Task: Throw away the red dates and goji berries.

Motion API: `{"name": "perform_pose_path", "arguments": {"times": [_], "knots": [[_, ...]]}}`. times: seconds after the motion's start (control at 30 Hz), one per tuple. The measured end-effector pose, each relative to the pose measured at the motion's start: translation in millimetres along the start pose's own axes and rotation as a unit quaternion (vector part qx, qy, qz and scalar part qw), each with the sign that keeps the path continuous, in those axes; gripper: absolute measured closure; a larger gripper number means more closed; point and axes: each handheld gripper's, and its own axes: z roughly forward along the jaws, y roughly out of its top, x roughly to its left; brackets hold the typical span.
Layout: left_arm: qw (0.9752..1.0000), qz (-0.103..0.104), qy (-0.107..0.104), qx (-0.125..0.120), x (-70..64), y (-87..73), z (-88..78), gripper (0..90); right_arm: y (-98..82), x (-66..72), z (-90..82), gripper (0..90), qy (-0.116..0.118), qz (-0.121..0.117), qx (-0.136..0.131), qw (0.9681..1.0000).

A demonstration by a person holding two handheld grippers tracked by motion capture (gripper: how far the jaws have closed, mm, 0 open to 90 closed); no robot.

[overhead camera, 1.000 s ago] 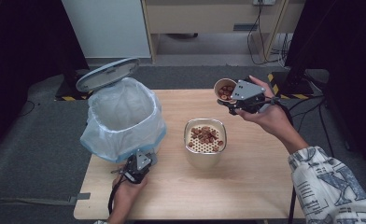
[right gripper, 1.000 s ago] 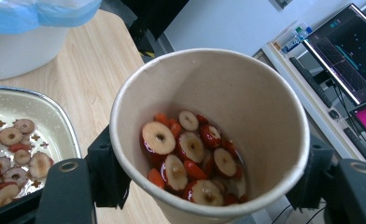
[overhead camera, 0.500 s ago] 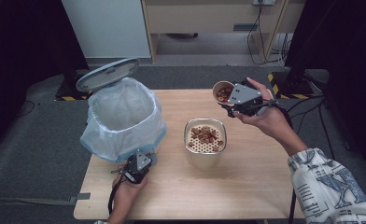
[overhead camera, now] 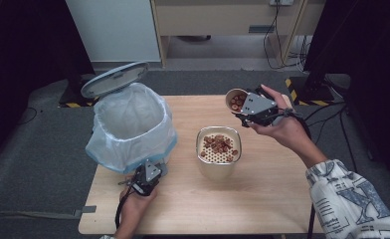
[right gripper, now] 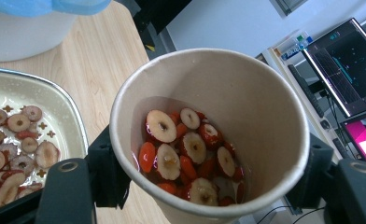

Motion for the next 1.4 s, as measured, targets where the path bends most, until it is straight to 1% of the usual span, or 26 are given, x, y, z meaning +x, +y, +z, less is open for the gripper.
{"name": "perform_pose_path", "arguments": {"times": [0.13, 0.27, 0.53, 0.6, 0.73, 0.93, 1.03, 1.2, 1.33, 1.4], "knots": [[1.0000, 0.000, 0.000, 0.000, 0.1, 0.0, 0.0, 89.8, 0.6, 2.7, 0.4, 30.6, -0.004, -0.014, 0.004, 0.9999], [1.0000, 0.000, -0.001, 0.000, 0.2, 0.0, 0.0, 89.8, 2.1, 6.1, 1.1, 30.7, -0.007, -0.038, 0.010, 0.9992], [1.0000, -0.001, -0.001, 0.000, 0.2, -0.1, 0.0, 89.8, 4.0, 6.6, 1.1, 30.7, -0.010, -0.055, 0.017, 0.9983], [1.0000, -0.001, -0.001, 0.000, 0.2, 0.0, 0.0, 89.8, 5.4, 6.6, 0.8, 30.7, -0.011, -0.065, 0.018, 0.9977], [1.0000, 0.000, 0.000, 0.000, 0.2, 0.0, 0.0, 89.8, 8.6, 6.0, -1.1, 30.7, -0.014, -0.075, 0.018, 0.9969], [1.0000, 0.000, 0.000, 0.000, 0.2, 0.0, 0.0, 89.8, 14.9, 7.6, -2.4, 30.7, -0.019, -0.100, 0.022, 0.9945], [1.0000, 0.000, 0.000, 0.000, 0.1, 0.0, 0.0, 89.8, 19.3, 8.9, -3.0, 30.7, -0.021, -0.115, 0.023, 0.9929], [1.0000, -0.002, 0.000, -0.002, -0.1, 0.0, 0.2, 89.8, 22.3, 9.7, -3.7, 30.7, -0.021, -0.125, 0.023, 0.9916], [1.0000, -0.003, -0.001, -0.001, 0.0, 0.1, 0.3, 89.8, 23.0, 11.0, -3.7, 30.7, -0.024, -0.140, 0.030, 0.9894], [1.0000, -0.003, -0.001, -0.001, 0.0, 0.1, 0.3, 89.8, 23.7, 11.1, -4.3, 30.7, -0.024, -0.142, 0.031, 0.9890]]}}
